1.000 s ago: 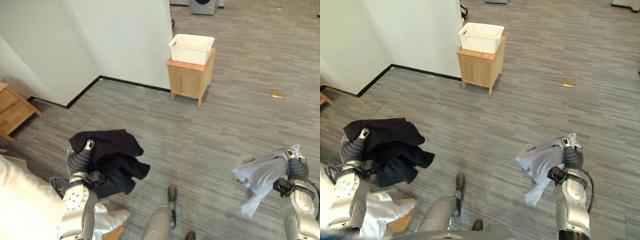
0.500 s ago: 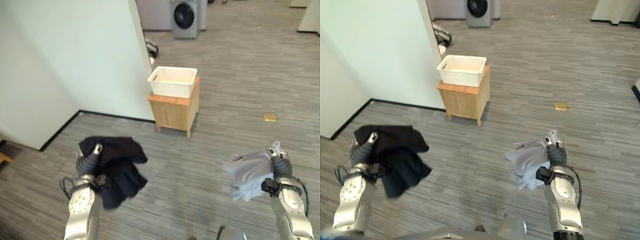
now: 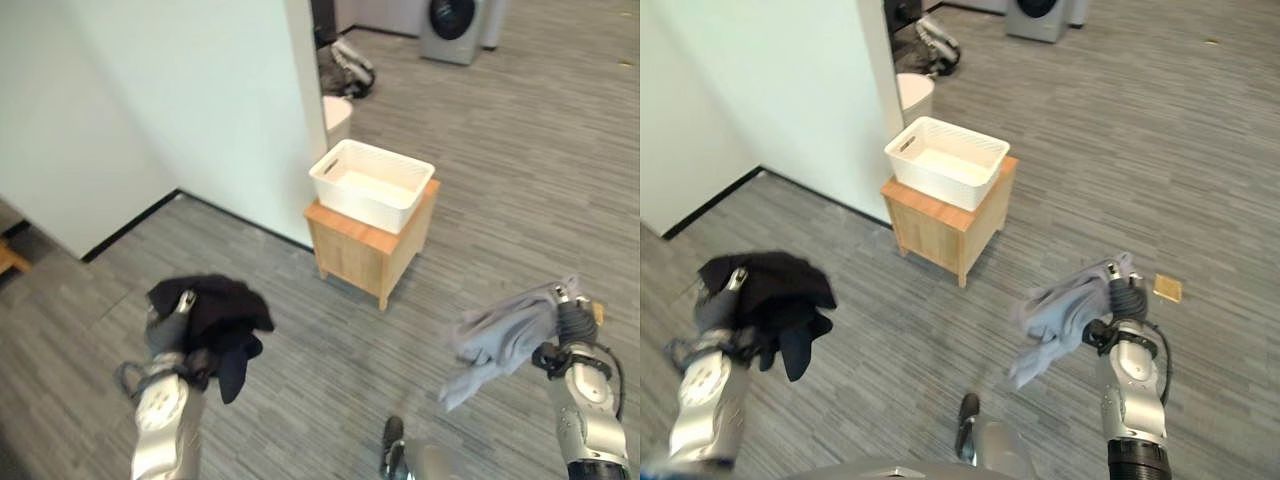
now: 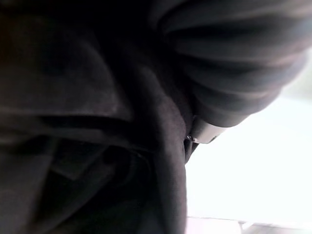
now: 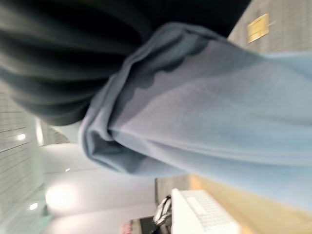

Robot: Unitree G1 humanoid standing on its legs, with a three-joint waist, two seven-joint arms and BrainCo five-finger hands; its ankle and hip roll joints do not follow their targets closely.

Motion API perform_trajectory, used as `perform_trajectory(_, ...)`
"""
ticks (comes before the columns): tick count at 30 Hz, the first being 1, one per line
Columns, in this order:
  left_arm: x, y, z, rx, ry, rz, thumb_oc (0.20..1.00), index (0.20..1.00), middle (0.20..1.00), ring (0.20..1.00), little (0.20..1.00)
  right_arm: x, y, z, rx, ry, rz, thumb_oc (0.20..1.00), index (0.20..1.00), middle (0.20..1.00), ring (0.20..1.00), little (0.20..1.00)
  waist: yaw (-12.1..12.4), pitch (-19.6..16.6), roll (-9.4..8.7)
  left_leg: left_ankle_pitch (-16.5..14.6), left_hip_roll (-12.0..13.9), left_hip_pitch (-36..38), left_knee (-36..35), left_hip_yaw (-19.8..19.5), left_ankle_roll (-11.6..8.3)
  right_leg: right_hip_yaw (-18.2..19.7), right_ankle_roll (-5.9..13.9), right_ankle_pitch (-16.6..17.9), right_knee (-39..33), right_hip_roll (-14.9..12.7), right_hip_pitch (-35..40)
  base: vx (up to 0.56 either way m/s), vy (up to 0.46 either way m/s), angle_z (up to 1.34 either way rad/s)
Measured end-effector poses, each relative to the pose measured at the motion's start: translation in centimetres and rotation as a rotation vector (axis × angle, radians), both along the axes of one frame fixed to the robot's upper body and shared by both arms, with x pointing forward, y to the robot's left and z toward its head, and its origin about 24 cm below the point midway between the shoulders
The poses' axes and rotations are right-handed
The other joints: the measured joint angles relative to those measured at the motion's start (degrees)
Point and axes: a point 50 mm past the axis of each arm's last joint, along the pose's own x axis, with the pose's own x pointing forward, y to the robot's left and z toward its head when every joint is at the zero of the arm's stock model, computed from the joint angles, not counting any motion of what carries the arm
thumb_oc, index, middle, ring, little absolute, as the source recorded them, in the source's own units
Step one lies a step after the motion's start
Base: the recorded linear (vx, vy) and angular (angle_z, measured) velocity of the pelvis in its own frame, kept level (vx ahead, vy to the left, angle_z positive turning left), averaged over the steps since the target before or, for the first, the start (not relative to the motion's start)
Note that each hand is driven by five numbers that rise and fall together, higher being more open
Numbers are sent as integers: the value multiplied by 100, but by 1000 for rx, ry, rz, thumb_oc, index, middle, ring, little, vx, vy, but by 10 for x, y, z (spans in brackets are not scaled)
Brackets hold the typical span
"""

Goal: Pick up bed clothes into laundry basket.

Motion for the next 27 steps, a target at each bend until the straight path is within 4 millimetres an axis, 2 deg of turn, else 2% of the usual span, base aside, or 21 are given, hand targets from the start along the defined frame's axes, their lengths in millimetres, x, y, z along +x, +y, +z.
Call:
perform_trajectory(1, 0, 0, -1, -6, 4, -4, 200, 200, 200, 200, 200, -1, 0, -1, 0, 4, -1, 200, 200, 200, 200, 200, 42, 57, -53, -11, -2, -300, 32, 220, 59, -2, 0, -3, -135, -3, 152, 272, 11, 4)
perform_trajectory(2, 0, 0, -6, -54, 13, -2, 200, 200, 200, 200, 200, -2, 1, -3, 9, 10, -21, 200, 200, 200, 200, 200, 55, 129, -171, -9, 3, -652, -1302, 597, 137, -67, 150, 22, -583, -22, 530, 431, 100, 7)
perform_trajectory(4, 3, -2, -13, -87, 35, -11, 200, 200, 200, 200, 200, 0, 2, -1, 9, 4, -22, 200, 200, 200, 200, 200, 39, 167, -143, 162, 94, -833, -2902, 636, 232, -347, 324, 42, -870, 20, 830, 325, 98, 8)
perform_trajectory(5, 3, -5, -21, -90, 67, -23, 200, 200, 200, 200, 200, -1, 3, -2, 9, 10, -23, 200, 200, 200, 200, 200, 33, 141, -21, 280, 182, -852, -3483, 634, 293, -459, 730, -127, -951, 98, 1003, 229, 114, 17)
perform_trajectory(6, 2, -9, -30, -100, 109, -40, 200, 200, 200, 200, 200, -3, 2, -5, 9, 24, -28, 200, 200, 200, 200, 200, -33, 91, 115, 369, 315, -817, -4095, 549, 241, -649, 1151, -329, -746, 90, 1076, 278, 150, -5)
perform_trajectory(7, -4, -9, -36, -103, 139, -36, 200, 200, 200, 200, 200, -1, 6, -1, -5, 15, -4, 200, 200, 200, 200, 200, 42, 73, 135, 532, 254, -774, -4418, 417, 116, -625, 786, -443, -583, 100, 1125, 276, 201, -19)
perform_trajectory(9, -7, -12, -40, -108, 164, -44, 200, 200, 200, 200, 200, 1, 5, 6, -36, 2, 14, 200, 200, 200, 200, 200, -10, -34, 272, 697, 171, -739, -4599, 277, 124, -652, 678, -392, -691, 170, 1214, 205, 215, -38)
perform_trajectory(11, -7, -10, -40, -136, 157, -36, 200, 200, 200, 200, 200, 4, 7, 12, -41, -19, 22, 200, 200, 200, 200, 200, -25, -40, 293, 727, -66, -494, -4581, 332, 176, -574, 690, -399, -673, 115, 1306, 135, 160, -31)
perform_trajectory(12, -6, -12, -40, -144, 151, -40, 200, 200, 200, 200, 200, 4, 7, 14, -45, -26, 25, 200, 200, 200, 200, 200, -111, -76, 358, 940, -246, -128, -4799, 376, 523, -533, 707, -410, -533, 121, 1388, 242, 309, -17)
perform_trajectory(13, -5, -16, -40, -152, 147, -51, 200, 200, 200, 200, 200, 3, 5, 17, -64, -28, 27, 200, 200, 200, 200, 200, -135, -125, 631, 1657, -151, 159, -4982, 272, 1081, -479, 783, -455, -126, 282, 1324, 260, 375, -6)
perform_trajectory(14, -2, -16, -37, -144, 137, -57, 200, 200, 200, 200, 200, 2, 5, 17, -69, -28, 23, 200, 200, 200, 200, 200, -177, -96, 744, 1356, -127, 478, -5123, 372, 1067, -454, 927, -547, 505, 272, 1193, 172, 429, 16)
perform_trajectory(15, 3, -16, -32, -134, 122, -69, 200, 200, 200, 200, 200, 1, 4, 17, -76, -29, 9, 200, 200, 200, 200, 200, -236, -94, 681, 1363, -149, 769, -5255, 472, 1150, -519, 1028, -755, 2404, -261, 469, 15, 235, 25)
perform_trajectory(16, 4, -15, -28, -121, 108, -70, 200, 200, 200, 200, 200, 1, 2, 20, -100, -28, 8, 200, 200, 200, 200, 200, -248, -158, 708, 1327, -189, 871, -5334, 241, 908, -447, 985, -1012, 3027, -539, 53, 14, 209, 22)
perform_trajectory(18, 5, -7, -24, -101, 96, -47, 200, 200, 200, 200, 200, 4, -1, 29, -134, -57, -9, 200, 200, 200, 200, 200, -330, -134, 637, 1050, -461, 785, -5094, 135, 977, -61, 1118, -969, 3304, -1445, -602, 110, 47, 25)
perform_trajectory(19, 5, -5, -22, -95, 91, -40, 200, 200, 200, 200, 200, 3, -5, 30, -142, -55, -28, 200, 200, 200, 200, 200, -339, -116, 691, 948, -444, 799, -5063, 127, 926, 193, 1210, -897, 3096, -1583, -719, 181, 0, 36)
perform_trajectory(20, 4, -1, -20, -83, 89, -33, 200, 200, 200, 200, 200, 2, -9, 28, -146, -41, -46, 200, 200, 200, 200, 200, -328, -80, 709, 902, -443, 884, -5112, 4, 920, 509, 1286, -798, 2661, -1572, -780, 206, -32, 33)
perform_trajectory(21, 4, 7, -14, -34, 90, -35, 200, 200, 200, 200, 200, -1, -19, 23, -151, -4, -81, 200, 200, 200, 200, 200, -250, -63, 679, 863, -355, 1032, -5284, -135, 938, 981, 1416, -638, 1690, -1328, -610, 162, -66, 37)
perform_trajectory(23, 3, 18, -3, 38, 81, -23, 200, 200, 200, 200, 200, -3, -29, 27, -161, -9, -129, 200, 200, 200, 200, 200, -202, -55, 568, 925, -307, 1067, -5365, -191, 839, 906, 1561, -249, 394, -1211, -319, 184, -79, 38)
perform_trajectory(24, 3, 22, 1, 50, 64, -9, 200, 200, 200, 200, 200, -4, -37, 34, -186, -20, -153, 200, 200, 200, 200, 200, -109, -41, 509, 821, -300, 1057, -5408, -338, 704, 982, 1614, 36, -232, -1054, -137, 156, -47, 46)
perform_trajectory(26, 5, 16, 2, 39, 53, -24, 200, 200, 200, 200, 200, -8, -55, 46, -250, -13, -191, 200, 200, 200, 200, 200, -157, -31, 428, 819, -312, 1186, -5418, -562, 577, 1244, 1622, 724, -869, -873, 346, 122, -45, 63)
perform_trajectory(27, -2, 11, -1, 24, 55, -35, 200, 200, 200, 200, 200, -4, -61, 66, -286, -74, -204, 200, 200, 200, 200, 200, -68, -36, 406, 826, -129, 1345, -5577, -608, 385, 1151, 1536, 913, -1085, -727, 574, 122, -61, 36)
